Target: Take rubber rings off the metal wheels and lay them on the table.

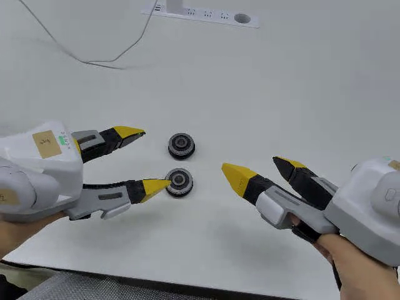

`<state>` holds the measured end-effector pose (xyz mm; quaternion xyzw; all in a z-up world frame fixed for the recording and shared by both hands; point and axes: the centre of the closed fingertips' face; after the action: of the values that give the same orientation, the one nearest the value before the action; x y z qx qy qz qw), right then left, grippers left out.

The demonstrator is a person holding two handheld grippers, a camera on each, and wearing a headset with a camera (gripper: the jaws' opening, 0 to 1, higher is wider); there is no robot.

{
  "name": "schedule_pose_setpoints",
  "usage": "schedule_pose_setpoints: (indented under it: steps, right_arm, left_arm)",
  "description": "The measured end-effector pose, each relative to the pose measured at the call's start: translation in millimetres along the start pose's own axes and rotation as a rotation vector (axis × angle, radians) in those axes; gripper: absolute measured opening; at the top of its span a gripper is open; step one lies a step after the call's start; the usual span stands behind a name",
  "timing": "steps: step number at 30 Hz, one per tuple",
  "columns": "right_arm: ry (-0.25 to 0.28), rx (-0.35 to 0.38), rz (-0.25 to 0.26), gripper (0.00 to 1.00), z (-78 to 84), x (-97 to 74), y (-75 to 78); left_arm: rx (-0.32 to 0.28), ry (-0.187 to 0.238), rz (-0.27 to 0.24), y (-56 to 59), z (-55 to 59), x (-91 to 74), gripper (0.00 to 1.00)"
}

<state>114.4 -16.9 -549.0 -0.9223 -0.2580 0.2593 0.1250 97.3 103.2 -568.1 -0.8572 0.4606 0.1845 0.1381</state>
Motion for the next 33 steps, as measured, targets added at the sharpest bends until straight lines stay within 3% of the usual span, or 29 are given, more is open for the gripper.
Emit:
schedule_pose_setpoints:
  steps: [8,11,22,33]
  right_arm:
    - [-0.03,0.004,-0.017,0.58,7.9,-0.3,-2.8]
    - [-0.037,0.012,-0.026,0.57,10.5,-0.7,-3.9]
    - [-0.036,0.028,-0.027,0.56,9.5,0.6,-1.7]
    - [-0.036,0.037,-0.022,0.56,10.7,-0.1,-0.1]
  left_arm:
    - [0.013,-0.014,0.09,12.6,3.0,14.4,0.39]
    - [-0.021,-0.021,0.141,20.2,4.6,20.9,0.3]
    - [-0.007,-0.052,0.173,26.0,7.1,29.9,0.2]
    - [-0.027,-0.067,0.183,27.3,12.2,32.5,0.18]
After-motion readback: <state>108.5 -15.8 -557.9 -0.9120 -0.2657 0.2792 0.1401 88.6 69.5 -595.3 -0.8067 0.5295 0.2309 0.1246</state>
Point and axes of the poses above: the centre of the closed fingertips' face, and the gripper's own axes: x roughly forward along the fingers, y roughly to its right, z roughly out of its underside, and after that the axes turned 8 degrees about z, right-handed
